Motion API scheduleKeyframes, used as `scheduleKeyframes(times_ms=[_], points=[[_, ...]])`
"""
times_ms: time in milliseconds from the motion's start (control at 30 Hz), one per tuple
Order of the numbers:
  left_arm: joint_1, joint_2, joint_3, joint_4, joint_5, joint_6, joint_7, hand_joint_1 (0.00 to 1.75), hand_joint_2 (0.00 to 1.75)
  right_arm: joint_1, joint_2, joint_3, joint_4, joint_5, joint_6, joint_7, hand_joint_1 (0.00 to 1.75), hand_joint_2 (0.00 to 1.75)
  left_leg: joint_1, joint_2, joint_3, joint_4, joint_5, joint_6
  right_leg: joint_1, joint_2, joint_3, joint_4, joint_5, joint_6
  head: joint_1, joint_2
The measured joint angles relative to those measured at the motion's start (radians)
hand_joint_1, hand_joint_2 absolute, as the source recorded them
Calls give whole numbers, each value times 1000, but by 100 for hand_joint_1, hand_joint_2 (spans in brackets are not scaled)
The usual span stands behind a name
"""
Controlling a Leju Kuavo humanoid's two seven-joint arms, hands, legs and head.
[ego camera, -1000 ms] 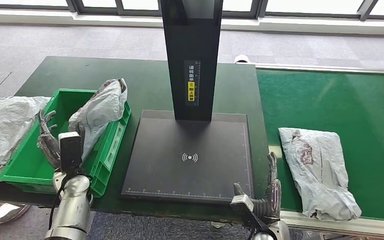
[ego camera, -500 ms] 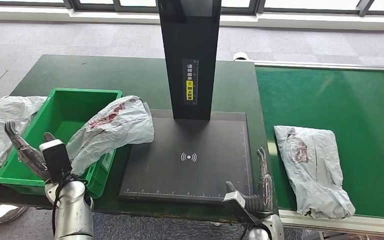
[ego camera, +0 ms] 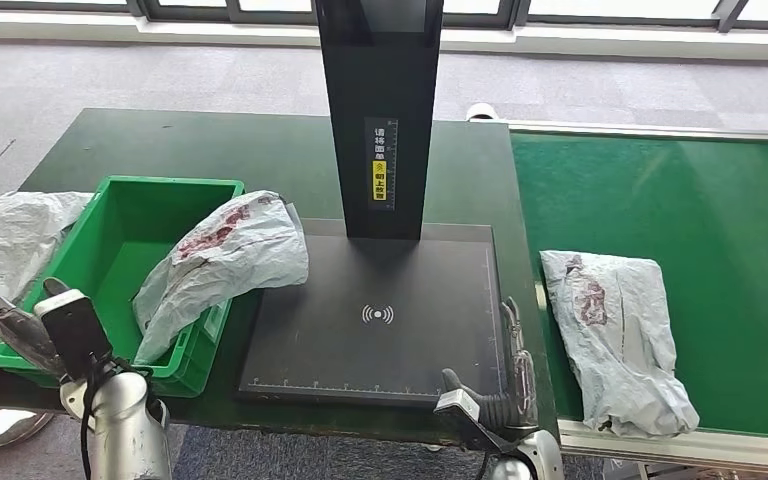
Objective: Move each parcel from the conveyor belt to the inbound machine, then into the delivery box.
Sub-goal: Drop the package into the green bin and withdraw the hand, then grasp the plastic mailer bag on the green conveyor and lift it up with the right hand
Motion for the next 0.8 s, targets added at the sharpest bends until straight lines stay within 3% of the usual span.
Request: scheduleKeyframes(times_ms=[133, 267, 400, 567, 800], points=[[127, 33, -222, -140, 165, -184, 3, 0, 0, 80, 0, -48, -95, 6, -1, 0, 0, 175, 0, -1, -1, 0, -3, 3, 0, -1, 0, 0, -2, 1, 0, 0], [228, 50, -415, -238, 195, -242, -11, 0, 0, 136, -3, -82, -179, -6, -1, 1, 0, 175, -1, 3, -1, 1, -6, 2, -1, 4, -1, -1, -3, 1, 0, 0], [271, 56, -495, -287, 198, -242, -12, 0, 0, 159, -4, -96, -218, -7, -1, 0, 0, 175, -1, 5, 0, 1, -7, 2, 0, 5, -1, -1, -3, 1, 0, 0], [293, 63, -537, -316, 213, -270, -17, 0, 0, 171, -5, -109, -244, -2, -1, 0, 0, 175, 0, 6, 0, 1, -6, 2, 0, 5, -1, 0, -3, 1, 0, 0], [364, 86, -697, -373, 172, -584, -51, 0, 0, 206, -1, -159, -353, 45, 0, 40, 0, 175, -1, 6, 0, 1, -7, 3, -1, 5, 0, -1, -3, 2, 0, 0]])
